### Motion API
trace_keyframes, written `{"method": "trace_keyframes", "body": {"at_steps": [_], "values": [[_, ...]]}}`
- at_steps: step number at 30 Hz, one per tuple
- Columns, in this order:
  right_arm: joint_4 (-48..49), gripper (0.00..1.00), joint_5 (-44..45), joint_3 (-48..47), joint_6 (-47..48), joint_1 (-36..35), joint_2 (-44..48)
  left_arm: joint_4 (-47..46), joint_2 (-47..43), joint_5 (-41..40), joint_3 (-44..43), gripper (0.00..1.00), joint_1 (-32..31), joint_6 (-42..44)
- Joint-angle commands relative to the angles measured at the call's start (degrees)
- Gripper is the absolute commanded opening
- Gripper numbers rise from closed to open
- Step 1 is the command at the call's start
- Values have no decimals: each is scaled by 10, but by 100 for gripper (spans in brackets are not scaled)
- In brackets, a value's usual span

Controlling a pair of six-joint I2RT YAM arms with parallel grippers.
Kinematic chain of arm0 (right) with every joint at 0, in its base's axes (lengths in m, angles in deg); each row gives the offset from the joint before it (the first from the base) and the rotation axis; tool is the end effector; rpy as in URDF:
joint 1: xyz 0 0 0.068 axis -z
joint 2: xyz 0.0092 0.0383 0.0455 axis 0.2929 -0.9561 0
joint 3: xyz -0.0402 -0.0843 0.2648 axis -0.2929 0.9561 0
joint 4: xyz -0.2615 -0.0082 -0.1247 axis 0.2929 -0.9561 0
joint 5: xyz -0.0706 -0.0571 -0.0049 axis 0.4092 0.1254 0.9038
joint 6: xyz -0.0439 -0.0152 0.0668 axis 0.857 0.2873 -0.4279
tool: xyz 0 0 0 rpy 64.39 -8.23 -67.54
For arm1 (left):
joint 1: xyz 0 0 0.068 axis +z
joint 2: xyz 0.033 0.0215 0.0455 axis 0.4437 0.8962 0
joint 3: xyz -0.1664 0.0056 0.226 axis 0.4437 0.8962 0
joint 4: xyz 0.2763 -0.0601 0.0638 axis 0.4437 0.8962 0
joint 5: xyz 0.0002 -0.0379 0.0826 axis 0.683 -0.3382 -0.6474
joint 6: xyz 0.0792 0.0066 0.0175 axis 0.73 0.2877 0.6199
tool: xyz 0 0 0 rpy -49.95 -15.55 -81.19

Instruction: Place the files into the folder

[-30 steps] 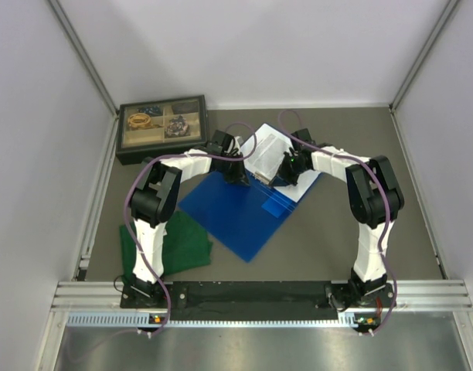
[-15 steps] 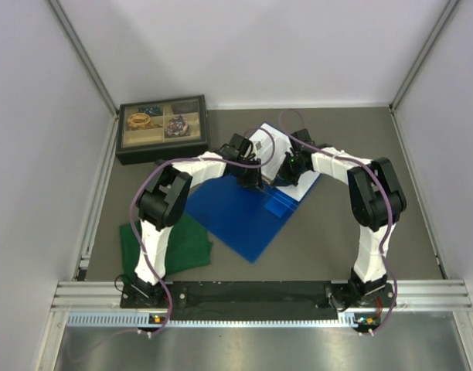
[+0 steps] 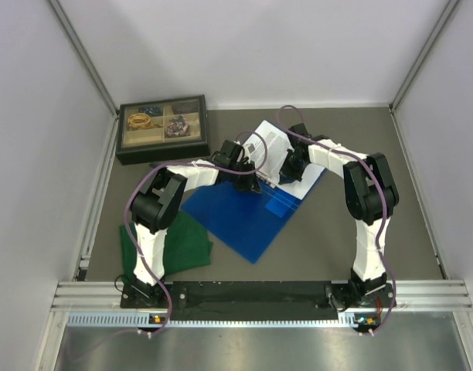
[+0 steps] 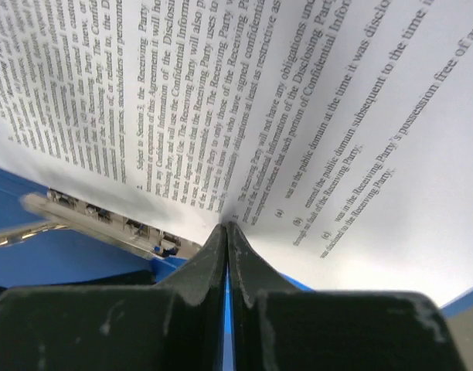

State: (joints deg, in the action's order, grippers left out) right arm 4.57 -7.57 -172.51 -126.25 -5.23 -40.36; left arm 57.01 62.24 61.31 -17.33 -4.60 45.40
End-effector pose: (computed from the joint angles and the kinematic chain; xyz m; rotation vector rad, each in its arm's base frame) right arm 0.4208 0.1804 0.1184 0.5600 2.8065 0.4315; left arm 0.3898 -0.2694 0.0957 0.2228 2.6278 -0.9740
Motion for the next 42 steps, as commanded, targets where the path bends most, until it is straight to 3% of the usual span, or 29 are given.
{"method": "trace_keyframes", "body": {"at_steps": [1,7,12,18,19,21,22,24,25,26,28,30,34,42], "values": [[-70,0,129,-3,31,13,-56,141,61,-93,71,22,11,37],[-27,0,90,24,30,6,-44,137,58,-81,67,22,12,39],[-17,0,33,-22,81,6,24,136,54,-71,62,22,12,47],[8,0,-41,-51,130,8,94,142,3,-40,38,34,12,57],[-3,12,-41,-63,139,11,95,148,-3,-39,30,40,14,59],[-2,21,-36,-68,167,20,103,158,-19,-19,5,44,19,60],[-1,32,-38,-68,173,26,106,161,-25,-10,-2,46,21,59],[7,45,-40,-67,194,49,114,169,-41,5,-17,48,25,57],[8,60,-30,-74,208,60,115,170,-47,9,-18,50,25,56],[11,66,-20,-81,226,69,112,171,-60,12,-19,50,25,56],[13,84,18,-115,286,90,82,174,-69,12,-17,52,27,56],[-6,95,17,-157,337,113,40,176,-76,12,-15,54,27,58],[-33,99,-29,-282,362,155,-59,170,-88,20,-7,54,35,53],[-30,99,-151,-384,377,182,-180,92,-105,39,2,63,73,-12]]}}
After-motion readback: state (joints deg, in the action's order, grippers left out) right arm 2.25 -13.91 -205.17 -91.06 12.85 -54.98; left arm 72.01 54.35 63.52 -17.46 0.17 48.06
